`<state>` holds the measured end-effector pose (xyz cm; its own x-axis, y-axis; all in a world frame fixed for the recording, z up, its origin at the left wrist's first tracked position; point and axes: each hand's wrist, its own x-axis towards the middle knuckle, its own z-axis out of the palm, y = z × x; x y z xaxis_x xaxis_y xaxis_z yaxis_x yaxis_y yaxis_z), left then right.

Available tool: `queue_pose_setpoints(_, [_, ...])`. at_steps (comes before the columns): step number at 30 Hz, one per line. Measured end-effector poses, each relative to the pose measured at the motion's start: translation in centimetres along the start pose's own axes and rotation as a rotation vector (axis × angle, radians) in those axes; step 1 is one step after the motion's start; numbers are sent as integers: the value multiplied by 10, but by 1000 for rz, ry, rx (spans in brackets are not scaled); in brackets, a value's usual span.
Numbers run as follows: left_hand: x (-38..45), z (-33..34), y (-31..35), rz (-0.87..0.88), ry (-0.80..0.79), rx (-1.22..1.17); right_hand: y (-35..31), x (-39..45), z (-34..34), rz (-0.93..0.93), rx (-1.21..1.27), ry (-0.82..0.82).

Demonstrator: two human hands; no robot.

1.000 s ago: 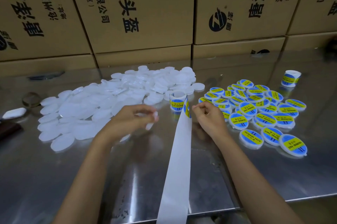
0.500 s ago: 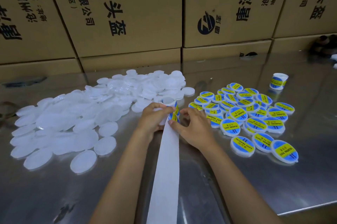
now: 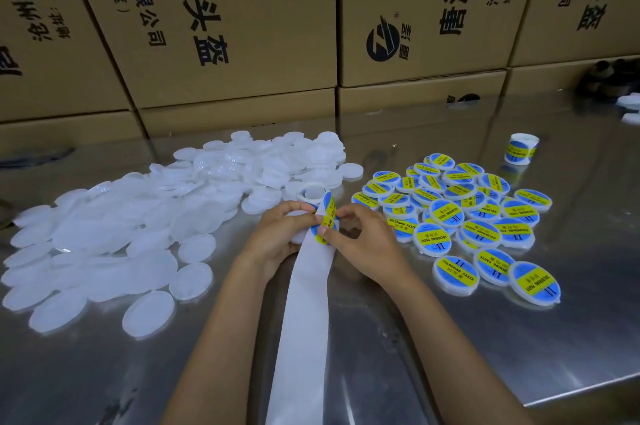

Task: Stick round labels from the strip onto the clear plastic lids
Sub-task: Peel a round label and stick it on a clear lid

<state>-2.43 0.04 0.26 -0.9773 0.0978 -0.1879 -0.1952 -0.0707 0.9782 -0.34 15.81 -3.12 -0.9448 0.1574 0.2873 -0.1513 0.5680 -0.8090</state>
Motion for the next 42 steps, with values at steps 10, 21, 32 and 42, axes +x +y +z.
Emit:
queue_pose_setpoints(10, [-2,14,-2,116,123,142,-9,-6,-2,-89,24,38])
queue_pose_setpoints(21, [-4,19,-1,144,201,157,-15,-9,-6,-114,154,28])
queue_pose_setpoints(32, [-6,15,3,105,280,173,-28,-8,-30,228,931,-126])
queue_pose_setpoints(42, [-15,2,21,69,46,-535,-32,-8,-26,262,981,-124])
